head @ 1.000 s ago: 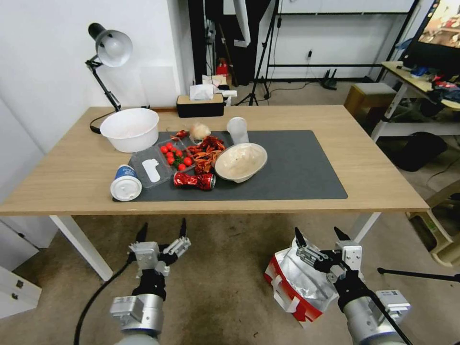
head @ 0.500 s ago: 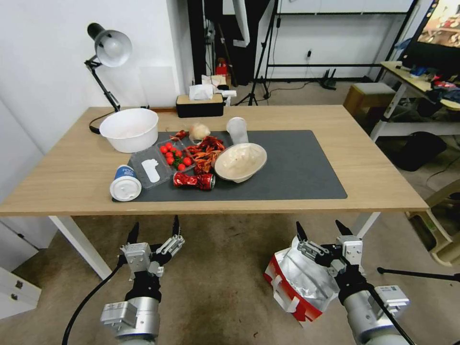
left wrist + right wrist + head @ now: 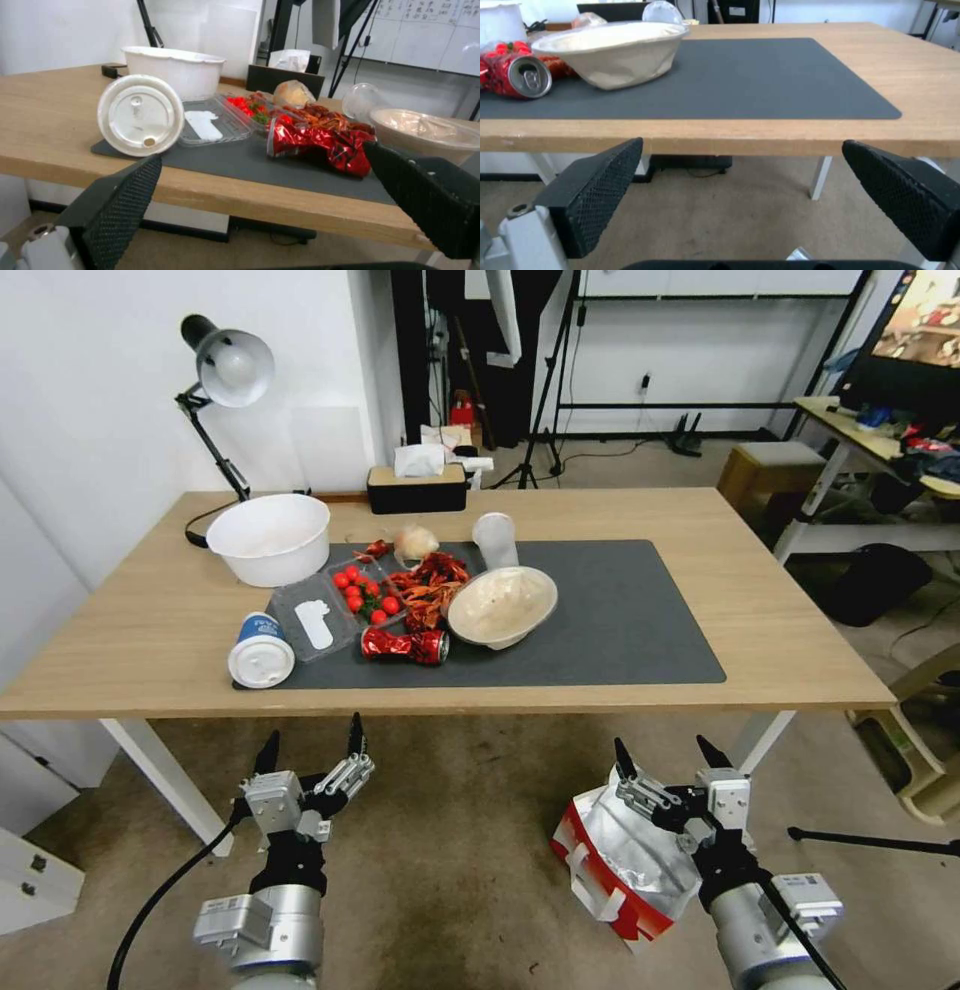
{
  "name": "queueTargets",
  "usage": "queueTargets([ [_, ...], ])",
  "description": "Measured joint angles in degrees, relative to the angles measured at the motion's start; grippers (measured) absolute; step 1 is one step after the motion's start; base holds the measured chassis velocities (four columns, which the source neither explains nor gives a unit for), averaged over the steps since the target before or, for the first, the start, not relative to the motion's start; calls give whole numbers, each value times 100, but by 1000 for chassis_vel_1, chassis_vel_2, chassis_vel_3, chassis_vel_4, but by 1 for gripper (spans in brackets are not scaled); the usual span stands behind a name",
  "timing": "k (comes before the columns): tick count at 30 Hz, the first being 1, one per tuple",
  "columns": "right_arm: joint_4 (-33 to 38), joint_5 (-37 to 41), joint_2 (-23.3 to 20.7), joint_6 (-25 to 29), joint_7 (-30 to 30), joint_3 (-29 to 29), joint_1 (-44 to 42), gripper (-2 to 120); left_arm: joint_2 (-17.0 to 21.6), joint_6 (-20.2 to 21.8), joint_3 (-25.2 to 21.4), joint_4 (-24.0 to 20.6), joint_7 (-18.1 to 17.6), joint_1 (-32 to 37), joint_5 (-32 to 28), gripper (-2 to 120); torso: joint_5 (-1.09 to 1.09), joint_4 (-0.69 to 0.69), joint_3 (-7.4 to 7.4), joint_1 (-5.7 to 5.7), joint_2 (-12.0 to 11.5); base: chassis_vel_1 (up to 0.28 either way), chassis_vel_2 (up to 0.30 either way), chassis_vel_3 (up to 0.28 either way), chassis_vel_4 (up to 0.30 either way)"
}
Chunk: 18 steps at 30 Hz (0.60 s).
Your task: Pick up the food delivery bag from the floor and place it on the table.
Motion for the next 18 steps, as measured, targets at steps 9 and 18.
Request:
queueTargets([
  [9,-23,-11,33,-21,-15,-8,12,100,32,8,-1,16,3,-9,13,100,0,0,-165,-126,-294,0,0,0,0],
  [18,-52,-14,30,-42,-38,-8,32,100,9,9,0,11,6,15,34,100,0,0,-310,-245,-555,0,0,0,0],
])
